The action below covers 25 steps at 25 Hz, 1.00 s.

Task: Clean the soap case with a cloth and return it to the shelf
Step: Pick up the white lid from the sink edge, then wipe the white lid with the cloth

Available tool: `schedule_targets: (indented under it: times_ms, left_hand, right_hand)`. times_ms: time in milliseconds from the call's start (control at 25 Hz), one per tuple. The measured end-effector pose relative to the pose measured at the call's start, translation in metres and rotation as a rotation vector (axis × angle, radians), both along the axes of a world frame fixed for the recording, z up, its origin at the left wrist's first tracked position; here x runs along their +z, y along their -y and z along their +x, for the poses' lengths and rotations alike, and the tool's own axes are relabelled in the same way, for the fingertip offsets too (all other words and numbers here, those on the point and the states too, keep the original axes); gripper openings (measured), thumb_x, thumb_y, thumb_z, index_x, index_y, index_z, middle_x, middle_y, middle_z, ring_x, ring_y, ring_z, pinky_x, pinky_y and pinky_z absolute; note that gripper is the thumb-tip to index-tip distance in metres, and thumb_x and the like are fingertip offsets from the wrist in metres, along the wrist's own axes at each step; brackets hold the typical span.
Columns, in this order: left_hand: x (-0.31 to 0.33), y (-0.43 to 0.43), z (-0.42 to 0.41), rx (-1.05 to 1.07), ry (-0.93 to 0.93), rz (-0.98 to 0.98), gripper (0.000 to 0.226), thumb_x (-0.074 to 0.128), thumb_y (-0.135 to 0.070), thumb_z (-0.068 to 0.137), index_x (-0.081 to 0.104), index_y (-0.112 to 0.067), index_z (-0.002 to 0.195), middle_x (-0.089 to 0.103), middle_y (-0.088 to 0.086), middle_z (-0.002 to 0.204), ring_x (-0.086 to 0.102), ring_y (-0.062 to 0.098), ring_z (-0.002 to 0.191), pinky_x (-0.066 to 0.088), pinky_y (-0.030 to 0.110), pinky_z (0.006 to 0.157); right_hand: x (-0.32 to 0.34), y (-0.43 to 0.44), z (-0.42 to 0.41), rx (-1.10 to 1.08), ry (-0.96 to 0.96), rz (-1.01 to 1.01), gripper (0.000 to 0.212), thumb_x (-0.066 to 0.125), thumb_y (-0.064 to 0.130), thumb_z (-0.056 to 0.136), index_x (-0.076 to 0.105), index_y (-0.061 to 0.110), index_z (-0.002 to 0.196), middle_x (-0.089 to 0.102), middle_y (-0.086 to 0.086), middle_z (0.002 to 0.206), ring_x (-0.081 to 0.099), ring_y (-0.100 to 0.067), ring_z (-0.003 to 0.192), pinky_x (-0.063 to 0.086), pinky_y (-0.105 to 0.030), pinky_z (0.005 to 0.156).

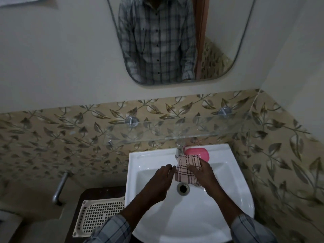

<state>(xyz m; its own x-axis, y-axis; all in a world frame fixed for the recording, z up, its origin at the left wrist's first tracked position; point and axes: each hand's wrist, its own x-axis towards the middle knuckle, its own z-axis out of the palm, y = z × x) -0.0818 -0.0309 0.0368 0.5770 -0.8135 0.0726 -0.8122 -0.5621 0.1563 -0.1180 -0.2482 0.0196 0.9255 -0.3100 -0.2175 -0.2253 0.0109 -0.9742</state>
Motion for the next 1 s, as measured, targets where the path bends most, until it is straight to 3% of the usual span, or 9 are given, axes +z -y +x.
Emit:
schedule_targets:
  times_ms: [160,320,440,520,640,840,1000]
  left_hand:
    - [0.005,0.009,0.003,-0.100,0.156,0.081,0.089,0.065,0.002,0.067,0.026,0.007,0.147,0.047,0.023,0.134,0.054,0.031,0.103,0.052,0.037,0.085]
    - [0.004,0.009,0.006,-0.095,0.244,0.177,0.092,0.070,-0.006,0.058,0.034,0.007,0.142,0.052,0.023,0.124,0.053,0.031,0.098,0.051,0.037,0.083]
    - [-0.002,0.005,0.009,-0.037,0.256,0.207,0.102,0.066,-0.011,0.056,0.024,0.002,0.149,0.047,0.022,0.126,0.044,0.037,0.111,0.042,0.052,0.103]
    - [-0.001,0.001,0.013,-0.001,0.183,0.155,0.113,0.063,-0.005,0.057,0.007,-0.007,0.155,0.041,0.019,0.128,0.042,0.036,0.113,0.036,0.050,0.108]
    - [0.004,-0.002,0.018,0.066,0.058,0.030,0.118,0.061,-0.001,0.058,0.000,-0.013,0.157,0.041,0.012,0.122,0.044,0.027,0.097,0.042,0.030,0.090]
    - [-0.004,-0.013,0.020,0.332,-0.296,-0.290,0.101,0.072,-0.021,0.064,0.023,-0.004,0.152,0.036,0.009,0.138,0.049,0.027,0.120,0.040,0.017,0.093]
    - [-0.017,-0.019,0.017,0.468,-0.385,-0.287,0.107,0.073,-0.024,0.064,0.018,-0.007,0.154,0.035,0.007,0.137,0.051,0.024,0.113,0.042,0.020,0.088]
  right_hand:
    - [-0.007,0.006,-0.010,-0.024,0.007,0.305,0.032,0.075,0.006,0.083,0.071,0.012,0.114,0.076,-0.012,0.109,0.073,-0.029,0.098,0.061,-0.040,0.081]
    - [-0.010,0.010,-0.018,-0.011,0.022,0.483,0.037,0.078,-0.003,0.075,0.074,0.009,0.109,0.074,-0.018,0.111,0.071,-0.036,0.103,0.060,-0.039,0.079]
    - [-0.010,0.012,-0.020,-0.026,0.010,0.537,0.036,0.077,-0.005,0.074,0.074,0.008,0.108,0.073,-0.020,0.112,0.071,-0.036,0.103,0.061,-0.036,0.076]
    - [-0.008,0.014,-0.020,-0.041,0.008,0.555,0.038,0.078,-0.005,0.073,0.073,0.007,0.109,0.073,-0.021,0.112,0.070,-0.037,0.104,0.060,-0.037,0.076]
    - [-0.005,0.015,-0.021,-0.051,-0.012,0.568,0.045,0.081,0.002,0.068,0.072,0.005,0.111,0.073,-0.020,0.113,0.070,-0.037,0.104,0.060,-0.041,0.080]
    - [0.002,0.013,-0.021,-0.067,-0.076,0.650,0.051,0.083,0.003,0.063,0.069,-0.003,0.112,0.072,-0.027,0.110,0.072,-0.037,0.091,0.060,-0.040,0.070]
    - [0.012,0.010,-0.014,-0.102,-0.116,0.654,0.042,0.067,-0.011,0.077,0.062,-0.010,0.119,0.071,-0.029,0.107,0.072,-0.037,0.087,0.059,-0.041,0.068]
